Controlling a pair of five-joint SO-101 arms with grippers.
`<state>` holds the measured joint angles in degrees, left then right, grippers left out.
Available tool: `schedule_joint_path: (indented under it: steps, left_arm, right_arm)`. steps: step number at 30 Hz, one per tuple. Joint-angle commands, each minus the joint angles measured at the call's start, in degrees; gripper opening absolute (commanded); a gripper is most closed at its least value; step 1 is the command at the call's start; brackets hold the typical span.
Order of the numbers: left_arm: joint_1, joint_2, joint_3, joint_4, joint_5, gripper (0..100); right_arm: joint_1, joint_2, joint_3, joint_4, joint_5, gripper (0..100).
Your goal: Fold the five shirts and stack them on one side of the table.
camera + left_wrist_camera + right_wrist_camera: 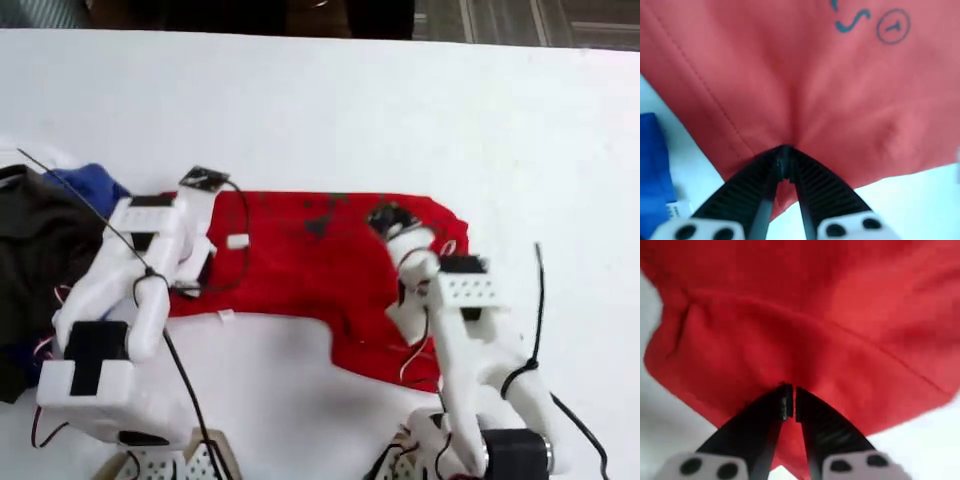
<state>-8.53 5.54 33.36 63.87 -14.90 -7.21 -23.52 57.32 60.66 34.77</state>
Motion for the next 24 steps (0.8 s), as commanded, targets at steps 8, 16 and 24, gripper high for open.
schedule_joint_path:
  steps: [8, 16, 24]
  left_arm:
    - [-0.2, -0.6, 2.7, -5.8, -0.3, 3]
    - [-0.2, -0.4, 2.8, -6.4, -0.2, 3]
    - [-0.2, -0.4, 2.8, -6.4, -0.2, 3]
  right_arm:
    - [-10.8, -2.8, 3.5, 0.0, 0.5, 1.9]
    - [-11.4, -4.2, 0.7, 8.0, 5.6, 1.9]
    - [-11.4, -15.0, 5.1, 9.5, 8.5, 2.1]
